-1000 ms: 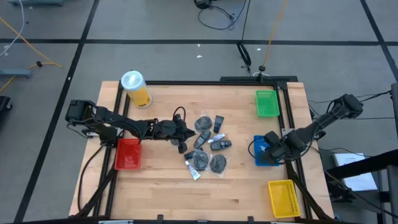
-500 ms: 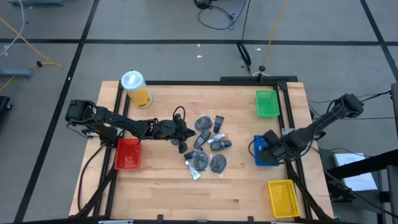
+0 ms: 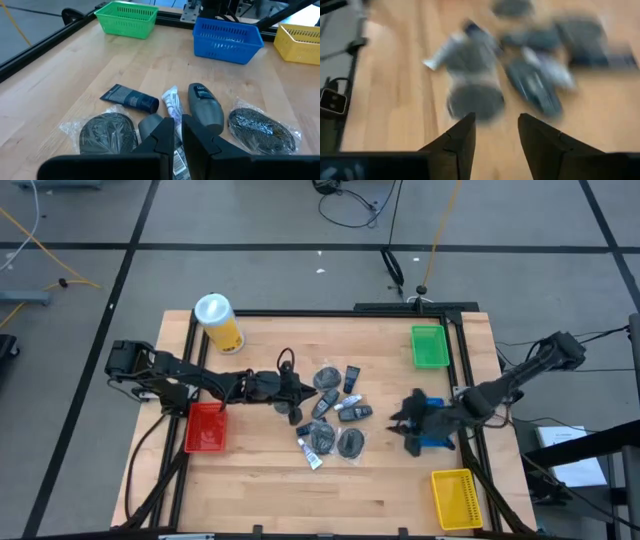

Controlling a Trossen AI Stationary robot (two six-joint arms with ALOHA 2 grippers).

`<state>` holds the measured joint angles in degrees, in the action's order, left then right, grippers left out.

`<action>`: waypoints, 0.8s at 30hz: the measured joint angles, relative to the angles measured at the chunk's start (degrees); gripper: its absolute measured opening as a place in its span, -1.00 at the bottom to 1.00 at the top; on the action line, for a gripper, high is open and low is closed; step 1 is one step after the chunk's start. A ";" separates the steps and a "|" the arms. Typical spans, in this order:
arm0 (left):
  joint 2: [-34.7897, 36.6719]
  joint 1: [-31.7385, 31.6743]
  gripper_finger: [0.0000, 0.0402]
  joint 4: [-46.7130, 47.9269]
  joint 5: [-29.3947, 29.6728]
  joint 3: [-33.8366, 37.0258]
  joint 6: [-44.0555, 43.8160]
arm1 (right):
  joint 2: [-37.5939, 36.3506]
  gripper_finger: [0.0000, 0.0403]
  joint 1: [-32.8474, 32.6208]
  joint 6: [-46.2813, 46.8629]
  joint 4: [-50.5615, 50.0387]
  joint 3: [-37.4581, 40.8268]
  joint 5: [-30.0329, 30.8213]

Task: Pick & Place Travel size toiletries
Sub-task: Put the deodorant into the green bin

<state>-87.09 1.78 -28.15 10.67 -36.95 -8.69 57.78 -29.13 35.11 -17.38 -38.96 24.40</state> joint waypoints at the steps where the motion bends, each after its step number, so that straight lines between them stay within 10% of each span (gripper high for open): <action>1: 0.00 0.00 -0.85 -0.11 0.03 0.00 0.00 | 1.55 -0.34 0.60 -5.51 6.37 1.30 0.00; 6: 0.00 0.08 -0.85 -0.15 0.00 0.00 0.00 | 9.46 -0.30 8.43 -17.29 25.32 5.48 -5.66; 17: 0.00 0.17 -0.85 -0.06 0.00 0.00 0.68 | 22.14 0.41 23.20 -32.60 30.61 5.59 -18.83; 24: 0.00 0.17 -0.85 -0.04 0.01 0.00 1.01 | 31.50 0.41 25.74 -38.85 38.60 5.59 -23.21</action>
<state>-87.09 1.96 -28.18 10.68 -36.95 -7.68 89.28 -3.39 -3.73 21.22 -33.36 1.19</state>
